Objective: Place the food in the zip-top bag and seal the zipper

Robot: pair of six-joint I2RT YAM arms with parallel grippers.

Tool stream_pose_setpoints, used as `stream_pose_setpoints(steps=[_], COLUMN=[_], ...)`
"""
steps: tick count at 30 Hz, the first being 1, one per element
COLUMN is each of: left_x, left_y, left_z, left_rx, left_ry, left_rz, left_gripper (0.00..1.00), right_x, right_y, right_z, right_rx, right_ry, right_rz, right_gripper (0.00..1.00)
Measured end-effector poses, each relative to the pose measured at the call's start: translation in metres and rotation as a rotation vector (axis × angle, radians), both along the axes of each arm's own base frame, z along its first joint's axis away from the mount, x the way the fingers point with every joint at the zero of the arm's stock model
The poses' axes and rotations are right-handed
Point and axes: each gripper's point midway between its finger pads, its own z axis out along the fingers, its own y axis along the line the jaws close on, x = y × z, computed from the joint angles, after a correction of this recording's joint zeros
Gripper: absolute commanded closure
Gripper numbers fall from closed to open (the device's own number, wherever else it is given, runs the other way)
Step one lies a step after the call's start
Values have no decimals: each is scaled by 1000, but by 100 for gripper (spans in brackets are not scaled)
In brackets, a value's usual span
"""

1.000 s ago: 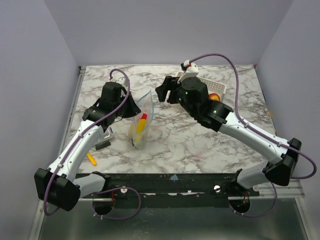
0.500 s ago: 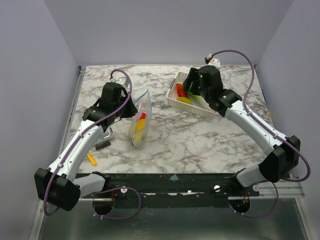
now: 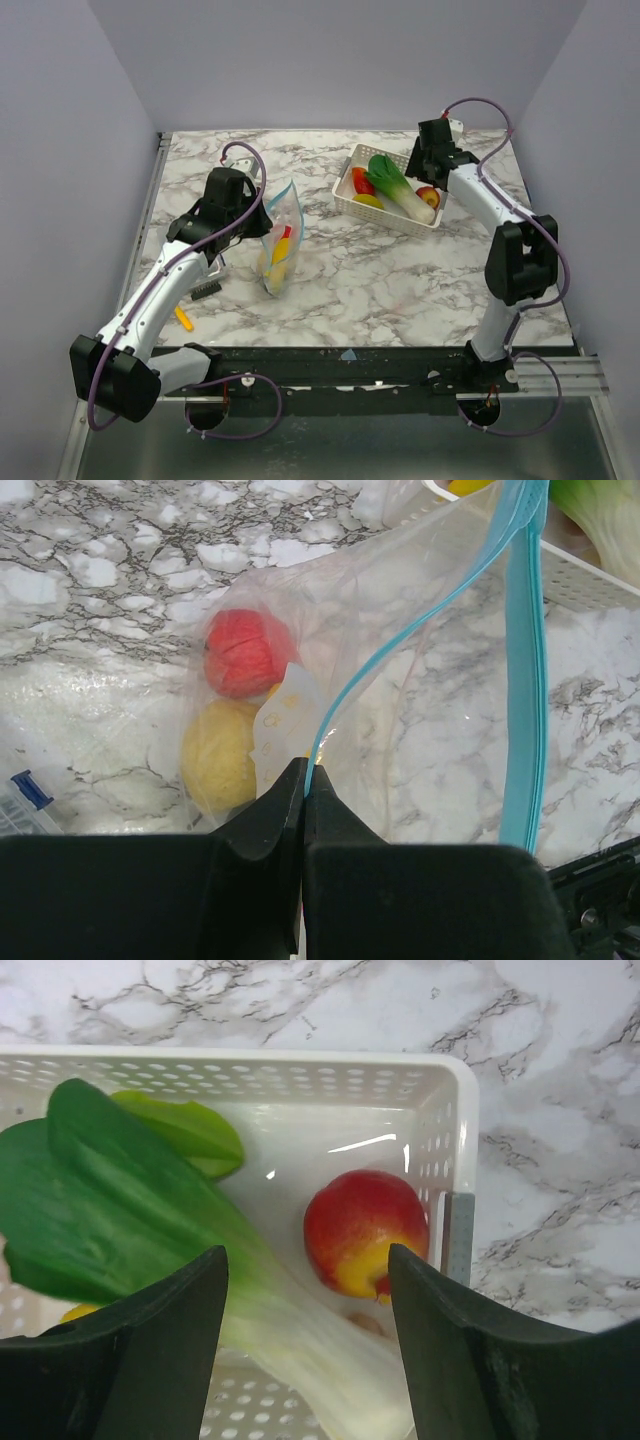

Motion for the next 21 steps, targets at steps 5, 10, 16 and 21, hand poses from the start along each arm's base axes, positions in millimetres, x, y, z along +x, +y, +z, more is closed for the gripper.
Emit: stream_pose_setpoints(steps=[5,10,16,21], left_x=[0,0,1,1], left_y=[1,1,1,1], left_z=[-1,-1,-4,-4], left_rx=[5,9,12,14], left_ry=[-1,-2,5,7], left_rz=[0,-2,-3,-5], left_gripper=[100,100,100,100], right_x=[22,31,29,26], right_y=[-13,-26,-35,-36], right_z=[-24,-33,-39,-49], right_rx=[-96,-174,-199,-199], right_ry=[69,104,136,161], right_rz=[-8,-19,-15,-5], right_gripper=[37,37,33,28])
